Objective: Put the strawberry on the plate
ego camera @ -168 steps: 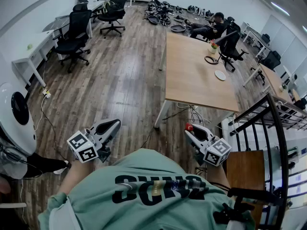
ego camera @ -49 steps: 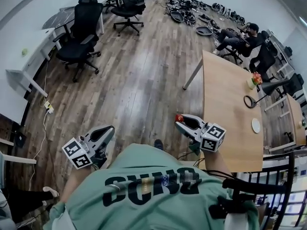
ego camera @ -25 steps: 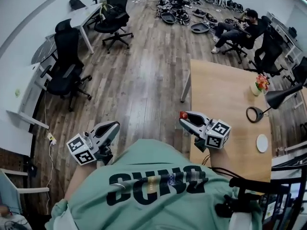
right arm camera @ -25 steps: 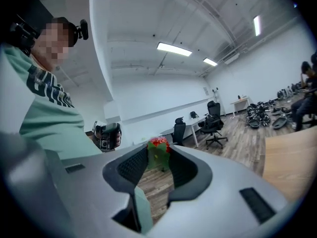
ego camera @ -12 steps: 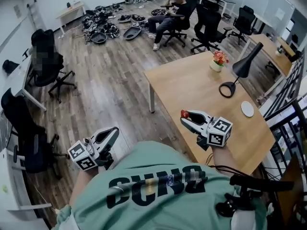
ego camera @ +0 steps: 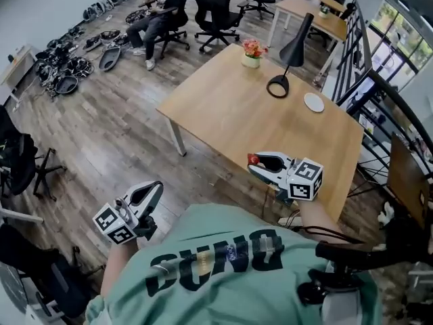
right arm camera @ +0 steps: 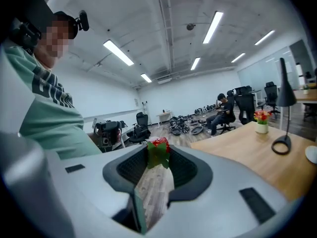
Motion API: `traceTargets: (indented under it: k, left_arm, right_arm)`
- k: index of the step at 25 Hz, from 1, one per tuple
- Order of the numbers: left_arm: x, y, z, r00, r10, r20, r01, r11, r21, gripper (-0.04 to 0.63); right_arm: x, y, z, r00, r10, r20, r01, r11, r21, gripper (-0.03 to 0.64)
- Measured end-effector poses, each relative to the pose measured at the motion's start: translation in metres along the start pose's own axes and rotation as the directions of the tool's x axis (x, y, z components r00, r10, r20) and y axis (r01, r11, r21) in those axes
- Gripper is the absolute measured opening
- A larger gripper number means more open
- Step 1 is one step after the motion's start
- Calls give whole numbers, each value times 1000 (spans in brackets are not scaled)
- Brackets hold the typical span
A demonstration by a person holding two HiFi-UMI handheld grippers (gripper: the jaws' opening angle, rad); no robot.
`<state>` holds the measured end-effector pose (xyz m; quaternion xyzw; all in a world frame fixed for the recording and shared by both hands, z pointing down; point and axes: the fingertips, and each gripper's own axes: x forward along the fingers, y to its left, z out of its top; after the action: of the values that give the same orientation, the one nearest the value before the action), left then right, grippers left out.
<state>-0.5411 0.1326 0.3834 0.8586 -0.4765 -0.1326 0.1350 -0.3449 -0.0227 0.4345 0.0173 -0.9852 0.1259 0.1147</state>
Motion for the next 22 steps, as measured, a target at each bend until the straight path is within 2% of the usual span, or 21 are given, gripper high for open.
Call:
traceTargets:
  k: [5, 9, 17, 22]
  left_arm:
    - [56, 4, -10, 988, -144, -50, 142, 989, -44, 5]
    - [111, -6, -23, 971, -214, -103, 211, 977, -39, 5]
    - [262, -41, -32, 947, -273, -170, 276, 961, -3, 5]
    - [338, -62, -48, 928, -307, -214, 306, 951, -35, 5]
  right_arm:
    - [-38, -23, -7, 992, -125, 18, 123, 990, 66, 137]
    - [-74, -54, -15, 984, -169, 53, 163, 982, 91, 137]
    - [-181, -162, -8, 955, -244, 169, 227, 967, 114, 137]
    - [-239, -206, -25, 938, -285, 196, 259, 954, 150, 137]
